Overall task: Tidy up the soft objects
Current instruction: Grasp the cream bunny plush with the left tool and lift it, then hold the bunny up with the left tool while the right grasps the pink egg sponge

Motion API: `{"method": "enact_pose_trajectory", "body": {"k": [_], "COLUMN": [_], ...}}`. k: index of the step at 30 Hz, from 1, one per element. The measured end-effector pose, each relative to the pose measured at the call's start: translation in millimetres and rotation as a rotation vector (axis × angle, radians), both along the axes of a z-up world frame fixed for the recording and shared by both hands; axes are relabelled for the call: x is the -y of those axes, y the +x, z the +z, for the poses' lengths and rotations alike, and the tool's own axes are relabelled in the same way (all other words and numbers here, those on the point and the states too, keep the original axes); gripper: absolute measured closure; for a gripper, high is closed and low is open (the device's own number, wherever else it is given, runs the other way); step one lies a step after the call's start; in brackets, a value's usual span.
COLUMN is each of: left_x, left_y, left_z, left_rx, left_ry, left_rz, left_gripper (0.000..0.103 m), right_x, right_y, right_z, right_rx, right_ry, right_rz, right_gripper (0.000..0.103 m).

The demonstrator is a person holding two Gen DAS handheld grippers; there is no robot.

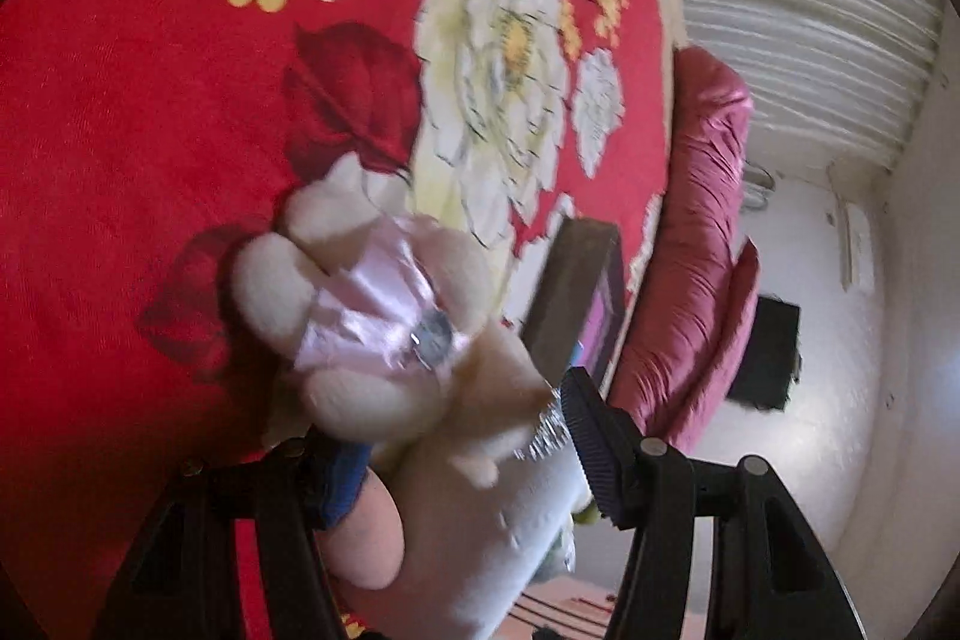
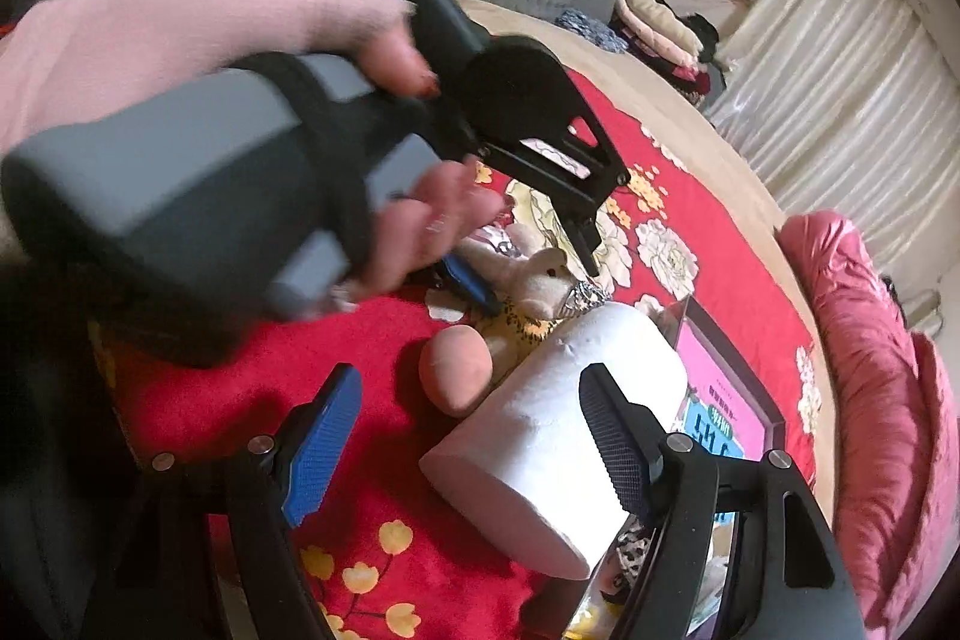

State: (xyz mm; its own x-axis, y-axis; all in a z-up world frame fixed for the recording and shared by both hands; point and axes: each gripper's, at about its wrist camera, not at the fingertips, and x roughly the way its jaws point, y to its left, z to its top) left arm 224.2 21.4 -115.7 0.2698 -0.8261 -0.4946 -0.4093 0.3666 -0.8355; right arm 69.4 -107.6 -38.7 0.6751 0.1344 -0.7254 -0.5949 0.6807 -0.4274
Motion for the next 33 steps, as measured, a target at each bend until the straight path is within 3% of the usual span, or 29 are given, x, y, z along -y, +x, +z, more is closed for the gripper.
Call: {"method": "enact_pose_trajectory", "body": {"k": [8,15,18,25,30,33], "left_x": [-0.4,-22.6,-41.0,-85.0,-89.6,-88.1], "left_y": [8.6,0.0,-6.8,-30.9,-42.4,-43.1], "left_z": [-12.2,-5.0,4.4,35.1,43.4,46.1], "left_rx": [-0.007,0.064,0.1,0.208,0.239,0.254], "left_ry": [0.053,0.046,0.025,0.176,0.225,0.248], "left_rz": [0.024,0.049,0.078,0.134,0.121,0.112], "left_gripper": [0.067,0.069,0.069,0.069,0.068,0.068], "right_x": [-3.6,-16.9,-24.3,-42.0,-43.3,-48.6], "right_y": [1.1,1.4,10.8,52.4,80.2,82.8], "right_z": [-4.1,-8.4,-12.6,-29.0,-46.0,-57.0], "right_rx": [0.015,0.033,-0.025,-0.269,-0.417,-0.469], "right_ry": [-0.063,-0.159,-0.211,-0.345,-0.403,-0.438], "right_rz": [0.043,0.15,0.185,0.199,0.204,0.22], "right_gripper": [0.027,0.027,0.027,0.027,0.027,0.035]}}
